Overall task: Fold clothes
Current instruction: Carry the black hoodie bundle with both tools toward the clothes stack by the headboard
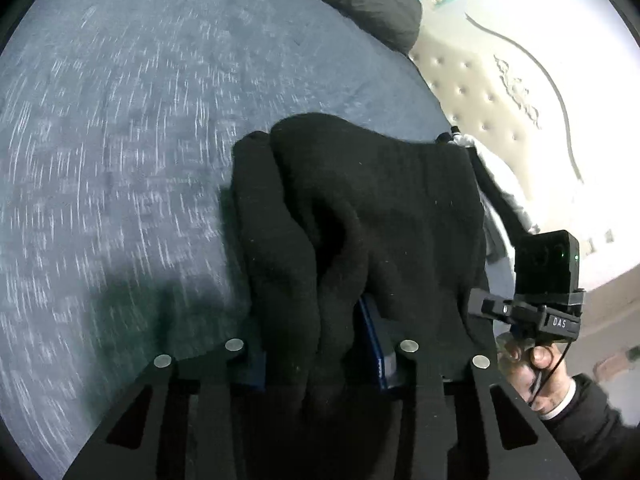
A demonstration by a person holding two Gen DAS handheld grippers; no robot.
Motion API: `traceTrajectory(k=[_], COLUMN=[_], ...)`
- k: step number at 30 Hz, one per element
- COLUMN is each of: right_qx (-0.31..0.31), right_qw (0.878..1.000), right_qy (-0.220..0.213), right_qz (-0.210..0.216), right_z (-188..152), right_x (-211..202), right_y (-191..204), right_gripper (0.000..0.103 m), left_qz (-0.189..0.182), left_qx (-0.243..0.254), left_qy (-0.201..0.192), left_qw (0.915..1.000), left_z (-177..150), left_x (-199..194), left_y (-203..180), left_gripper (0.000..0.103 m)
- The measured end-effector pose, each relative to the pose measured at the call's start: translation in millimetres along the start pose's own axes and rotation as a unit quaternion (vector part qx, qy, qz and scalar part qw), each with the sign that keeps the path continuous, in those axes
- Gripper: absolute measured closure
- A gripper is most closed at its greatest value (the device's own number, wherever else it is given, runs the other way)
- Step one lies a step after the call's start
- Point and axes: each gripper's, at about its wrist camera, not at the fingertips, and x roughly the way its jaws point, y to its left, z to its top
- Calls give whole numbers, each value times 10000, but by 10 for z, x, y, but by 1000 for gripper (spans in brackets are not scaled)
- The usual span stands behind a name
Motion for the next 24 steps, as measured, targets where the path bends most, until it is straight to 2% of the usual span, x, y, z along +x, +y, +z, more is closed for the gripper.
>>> traceTrajectory(k=[3,7,12,16,20,24], right_qx=[-71,-115,94,284,178,175], right_qw=[9999,9994,9981,9980,9974,9968], right_qy=[-124,171,428,529,655,742], right_qz=[19,-271,-436,-222,-256,-245], right_z=[143,227,155,138,128,82], right_x=[-162,-141,-106,-133,-136,-26], right_y=[33,-76,-339,-430,-446,-486], right_gripper=[72,72,62,52,51,49], left_qz=[-2,-5,-9,-33,-146,-243], left_qx=[-68,-158,-270,-347,-310,-254], left_qy=[46,106,182,236,419,438], left_qw=[10000,9998,9995,9991,9985,9984], left_z=[-31,-73,-125,-159,-211,-239], left_x=[33,77,132,171,270,353], left_y=[-33,-76,-131,-155,-147,-160], left_gripper=[66,66,63,50,36,37])
